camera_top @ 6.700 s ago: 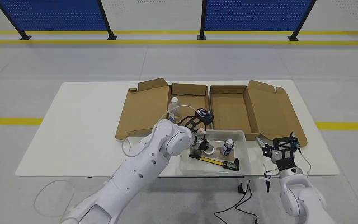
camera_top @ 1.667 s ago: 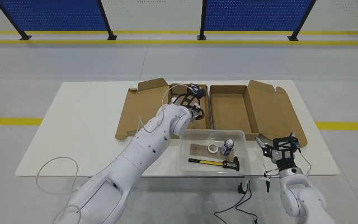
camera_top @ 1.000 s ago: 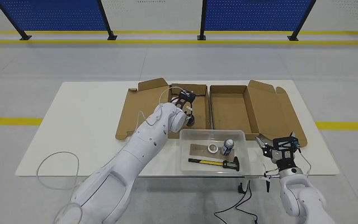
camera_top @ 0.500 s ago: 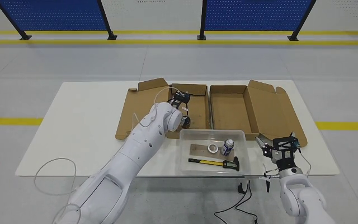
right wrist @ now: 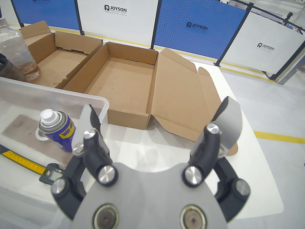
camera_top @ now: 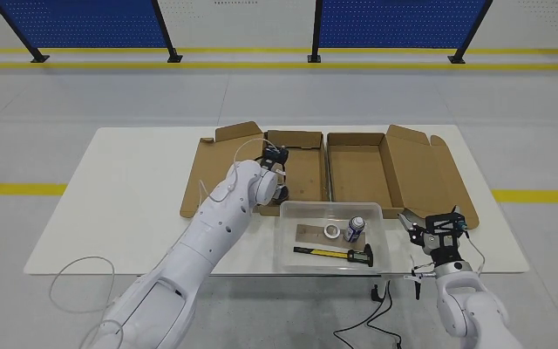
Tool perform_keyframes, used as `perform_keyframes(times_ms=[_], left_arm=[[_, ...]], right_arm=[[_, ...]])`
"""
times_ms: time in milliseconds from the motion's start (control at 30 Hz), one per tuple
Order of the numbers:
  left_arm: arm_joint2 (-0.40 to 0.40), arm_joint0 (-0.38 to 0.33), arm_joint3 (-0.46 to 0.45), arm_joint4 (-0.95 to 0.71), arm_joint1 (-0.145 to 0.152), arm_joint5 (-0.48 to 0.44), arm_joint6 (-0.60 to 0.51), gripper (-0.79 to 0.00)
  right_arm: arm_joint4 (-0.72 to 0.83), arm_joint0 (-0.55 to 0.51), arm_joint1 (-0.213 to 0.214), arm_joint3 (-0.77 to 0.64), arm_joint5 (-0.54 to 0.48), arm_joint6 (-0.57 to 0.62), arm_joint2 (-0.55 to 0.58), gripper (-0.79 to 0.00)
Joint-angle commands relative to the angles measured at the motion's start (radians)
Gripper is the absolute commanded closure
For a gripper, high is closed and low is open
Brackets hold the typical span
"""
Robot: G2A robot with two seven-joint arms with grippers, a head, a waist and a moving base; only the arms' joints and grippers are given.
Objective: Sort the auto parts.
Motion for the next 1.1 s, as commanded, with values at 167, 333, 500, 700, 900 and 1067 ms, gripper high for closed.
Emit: perform_keyframes(times_ms=[167,333,500,700,900,1067], left_arm=[[-0.015,-0.006,0.01,0.012,0.004,0.003,-0.028,0.0],[-0.017,-0.01,0.012,0.017,0.002,0.005,-0.033,-0.062],[-0.017,-0.011,0.024,0.02,-0.001,0.008,-0.027,-0.099],[-0.017,-0.012,0.026,0.027,-0.004,0.013,-0.018,-0.163],[-0.021,0.014,-0.062,0.06,0.002,0.029,-0.046,-0.305],[-0.047,0.073,-0.216,0.102,0.023,0.0,-0.091,-0.342]], right_arm=[[0.0,0.0,0.0,0.0,0.0,0.0,0.0,-0.785],[0.0,0.0,0.0,0.0,0.0,0.0,0.0,-0.785],[0.0,0.0,0.0,0.0,0.0,0.0,0.0,-0.785],[0.0,0.0,0.0,0.0,0.0,0.0,0.0,-0.785],[0.0,0.0,0.0,0.0,0.0,0.0,0.0,-0.785],[0.0,0.0,0.0,0.0,0.0,0.0,0.0,-0.785]])
